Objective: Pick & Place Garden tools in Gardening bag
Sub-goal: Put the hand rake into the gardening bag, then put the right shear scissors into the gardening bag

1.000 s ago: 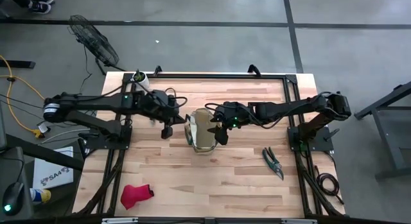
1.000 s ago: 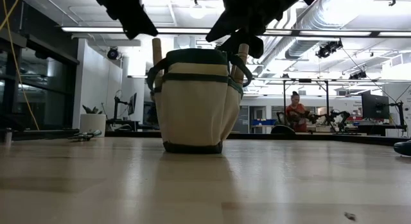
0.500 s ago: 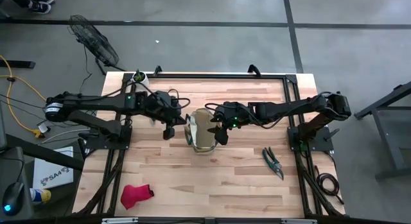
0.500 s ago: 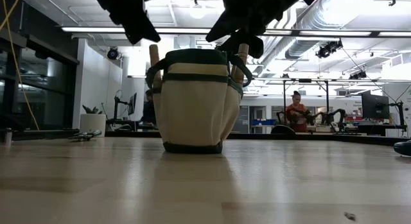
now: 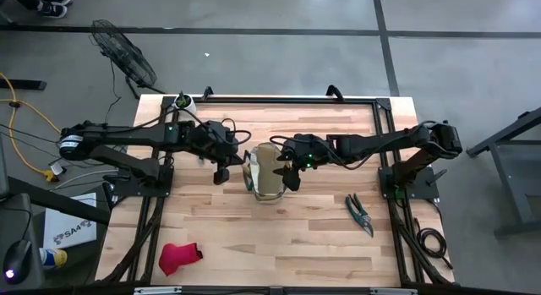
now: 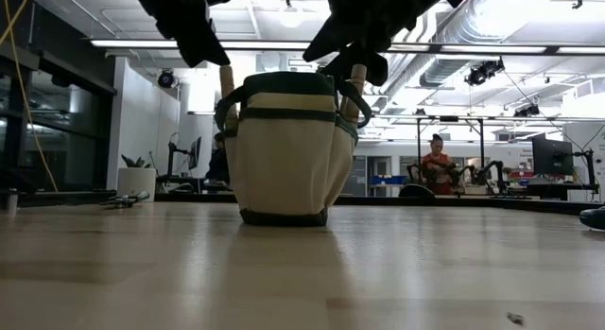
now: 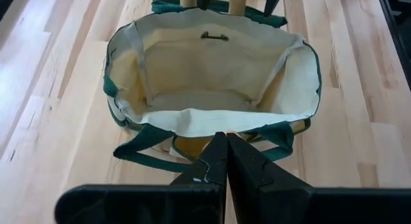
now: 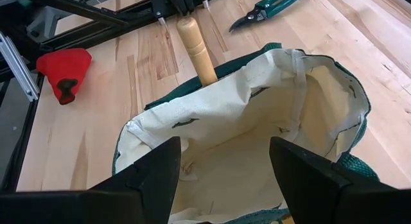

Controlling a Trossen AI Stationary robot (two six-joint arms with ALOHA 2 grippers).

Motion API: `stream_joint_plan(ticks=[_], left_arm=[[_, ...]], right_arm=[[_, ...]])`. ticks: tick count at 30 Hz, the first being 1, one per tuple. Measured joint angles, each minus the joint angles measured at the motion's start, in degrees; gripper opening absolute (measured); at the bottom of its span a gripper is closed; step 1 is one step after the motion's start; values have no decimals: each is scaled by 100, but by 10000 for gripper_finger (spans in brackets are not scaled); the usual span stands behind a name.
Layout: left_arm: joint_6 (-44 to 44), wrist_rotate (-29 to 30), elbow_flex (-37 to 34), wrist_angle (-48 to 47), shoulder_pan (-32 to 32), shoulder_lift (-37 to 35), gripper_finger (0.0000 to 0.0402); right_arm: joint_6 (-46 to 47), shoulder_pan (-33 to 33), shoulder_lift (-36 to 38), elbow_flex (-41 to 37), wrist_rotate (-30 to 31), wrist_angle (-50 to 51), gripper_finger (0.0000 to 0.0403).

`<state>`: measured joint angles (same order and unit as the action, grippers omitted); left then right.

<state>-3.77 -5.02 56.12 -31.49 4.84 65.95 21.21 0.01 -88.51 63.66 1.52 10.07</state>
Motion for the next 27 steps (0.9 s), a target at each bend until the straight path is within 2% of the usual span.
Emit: stream_joint_plan(ticks=[17,27], left_arm=[[-51,66,9,205,2,385,0],[-209,135,-7,278,2,-22,0]], right_arm=[[-2,0,171,2,4,-125,231],[-21,96,633,2,368,-166,231]])
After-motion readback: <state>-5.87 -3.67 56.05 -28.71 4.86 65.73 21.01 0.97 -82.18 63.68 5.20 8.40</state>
